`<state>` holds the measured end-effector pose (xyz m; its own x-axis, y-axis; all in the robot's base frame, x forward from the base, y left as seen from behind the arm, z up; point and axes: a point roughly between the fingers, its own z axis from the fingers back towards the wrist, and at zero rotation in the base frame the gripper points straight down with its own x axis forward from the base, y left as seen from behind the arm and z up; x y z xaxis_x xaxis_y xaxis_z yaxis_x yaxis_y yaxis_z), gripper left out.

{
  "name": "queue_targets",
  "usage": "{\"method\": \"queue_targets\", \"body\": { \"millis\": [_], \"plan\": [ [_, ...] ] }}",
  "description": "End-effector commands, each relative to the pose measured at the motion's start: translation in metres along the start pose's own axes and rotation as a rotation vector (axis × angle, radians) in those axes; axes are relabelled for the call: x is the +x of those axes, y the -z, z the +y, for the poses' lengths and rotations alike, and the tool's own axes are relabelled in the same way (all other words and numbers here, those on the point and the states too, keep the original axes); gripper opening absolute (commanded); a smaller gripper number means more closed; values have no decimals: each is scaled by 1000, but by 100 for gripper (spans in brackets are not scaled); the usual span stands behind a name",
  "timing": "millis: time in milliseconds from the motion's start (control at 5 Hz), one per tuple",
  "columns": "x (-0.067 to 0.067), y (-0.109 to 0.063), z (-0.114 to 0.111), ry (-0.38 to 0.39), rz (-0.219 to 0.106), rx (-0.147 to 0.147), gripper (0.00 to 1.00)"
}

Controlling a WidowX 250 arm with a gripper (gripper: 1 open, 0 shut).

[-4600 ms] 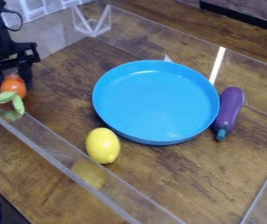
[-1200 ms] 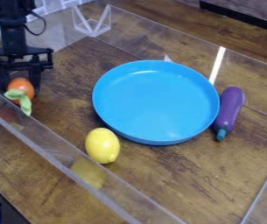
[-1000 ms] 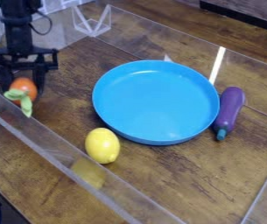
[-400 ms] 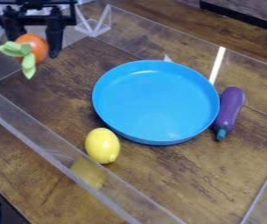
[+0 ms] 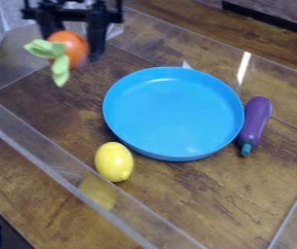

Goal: Put the carrot on the blue tray

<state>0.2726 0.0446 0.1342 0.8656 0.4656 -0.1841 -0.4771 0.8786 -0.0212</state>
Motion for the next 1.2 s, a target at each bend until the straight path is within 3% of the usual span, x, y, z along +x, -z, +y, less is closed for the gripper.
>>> {"method": "queue_targets", "body": {
  "millis": [0, 400, 1000],
  "plan": [
    [-14, -22, -32, 102, -79, -24, 0],
    [-30, -5, -79, 62, -90, -38, 0],
    [-30, 27, -90, 117, -90, -8, 0]
  ]
}}
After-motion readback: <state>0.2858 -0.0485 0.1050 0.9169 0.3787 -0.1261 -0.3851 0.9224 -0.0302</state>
